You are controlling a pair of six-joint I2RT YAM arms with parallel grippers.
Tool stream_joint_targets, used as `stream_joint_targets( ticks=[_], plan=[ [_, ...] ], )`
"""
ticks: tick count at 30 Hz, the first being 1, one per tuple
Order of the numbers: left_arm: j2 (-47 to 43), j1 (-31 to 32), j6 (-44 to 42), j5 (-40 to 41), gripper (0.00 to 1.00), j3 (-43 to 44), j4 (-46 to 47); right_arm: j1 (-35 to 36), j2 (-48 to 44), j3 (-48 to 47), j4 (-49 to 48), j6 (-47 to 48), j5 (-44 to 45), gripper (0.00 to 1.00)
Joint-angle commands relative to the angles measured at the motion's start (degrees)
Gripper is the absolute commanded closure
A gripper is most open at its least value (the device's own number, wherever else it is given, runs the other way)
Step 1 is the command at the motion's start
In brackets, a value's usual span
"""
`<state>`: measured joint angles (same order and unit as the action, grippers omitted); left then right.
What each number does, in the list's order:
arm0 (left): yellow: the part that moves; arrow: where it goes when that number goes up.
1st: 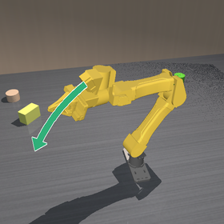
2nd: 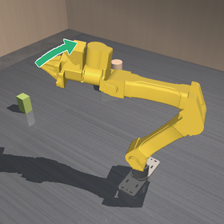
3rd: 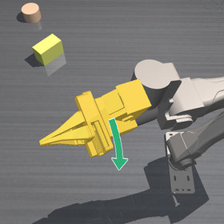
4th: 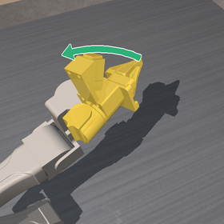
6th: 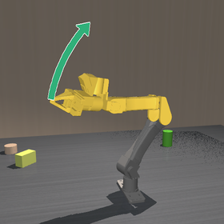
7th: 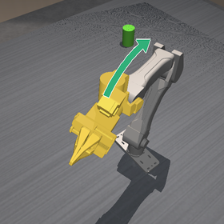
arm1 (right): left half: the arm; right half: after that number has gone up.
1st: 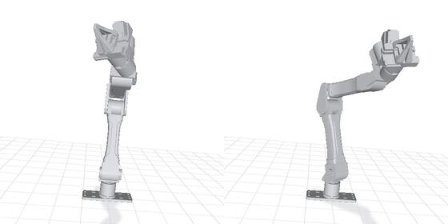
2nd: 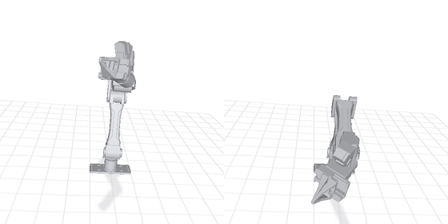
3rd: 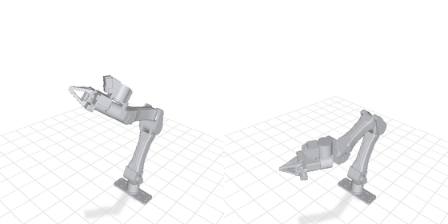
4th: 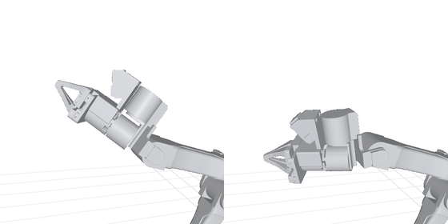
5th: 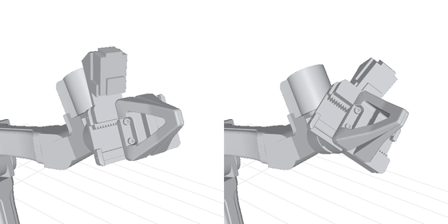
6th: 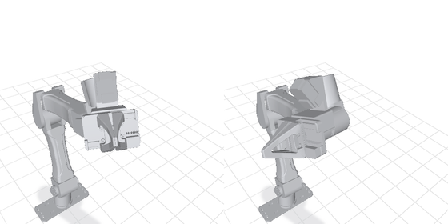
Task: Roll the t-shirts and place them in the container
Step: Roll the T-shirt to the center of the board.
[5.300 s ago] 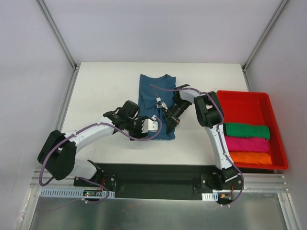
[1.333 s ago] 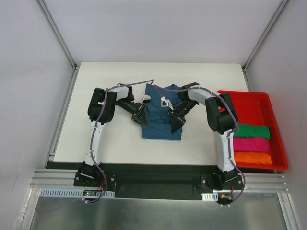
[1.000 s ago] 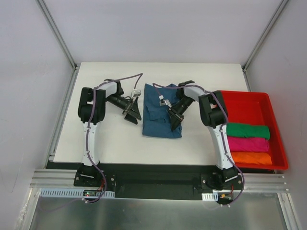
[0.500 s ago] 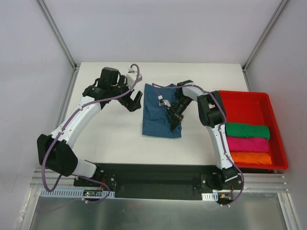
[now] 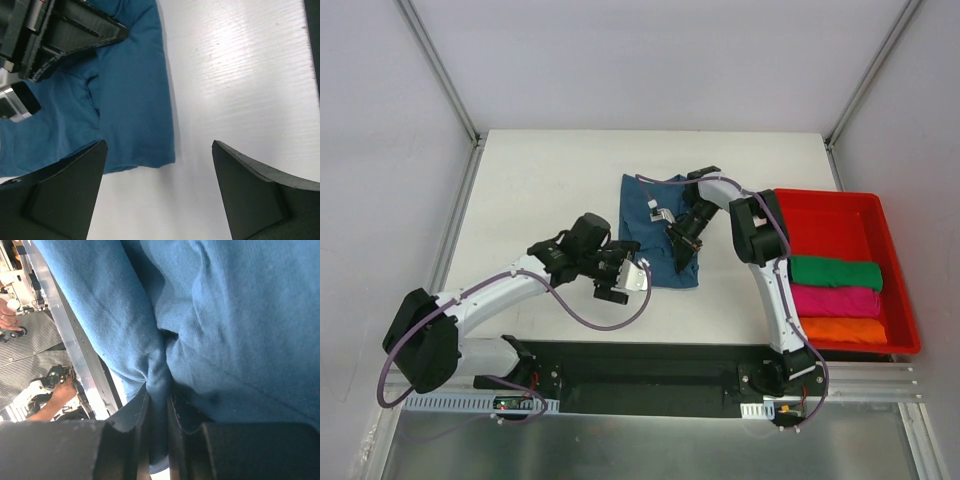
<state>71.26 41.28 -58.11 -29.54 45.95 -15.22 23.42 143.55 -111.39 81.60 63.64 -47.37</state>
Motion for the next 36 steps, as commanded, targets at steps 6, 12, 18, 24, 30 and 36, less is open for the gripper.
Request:
stream_joint_targets(
  ticks=[6,12,18,24,30,36],
  plan=[
    [7.92,1.35,-8.16,-4.03,0.18,1.68,5.2,0.05,4.2,-3.74,13.32,2.28,4.57,0.86],
    [11.44,1.44,-8.69,-2.54,0.23,2.38,4.85,-0.13,4.29,-3.92,13.41,2.11,4.31,0.86],
    [15.65,1.35,-10.71,1.85,0.34,3.26,2.57,-0.22,4.37,-4.01,13.41,1.84,4.31,0.86],
    [20.49,0.91,-12.65,9.23,0.36,4.14,2.3,-0.48,4.29,-3.92,13.32,1.84,4.13,0.84],
    [24.8,0.74,-15.72,13.89,0.54,3.79,0.46,-2.14,1.14,-0.85,11.4,1.67,2.47,0.61],
    [27.17,0.56,-15.2,10.66,0.83,6.33,-5.69,-11.1,-13.7,-0.58,5.24,-3.25,-1.13,0.13]
  ],
)
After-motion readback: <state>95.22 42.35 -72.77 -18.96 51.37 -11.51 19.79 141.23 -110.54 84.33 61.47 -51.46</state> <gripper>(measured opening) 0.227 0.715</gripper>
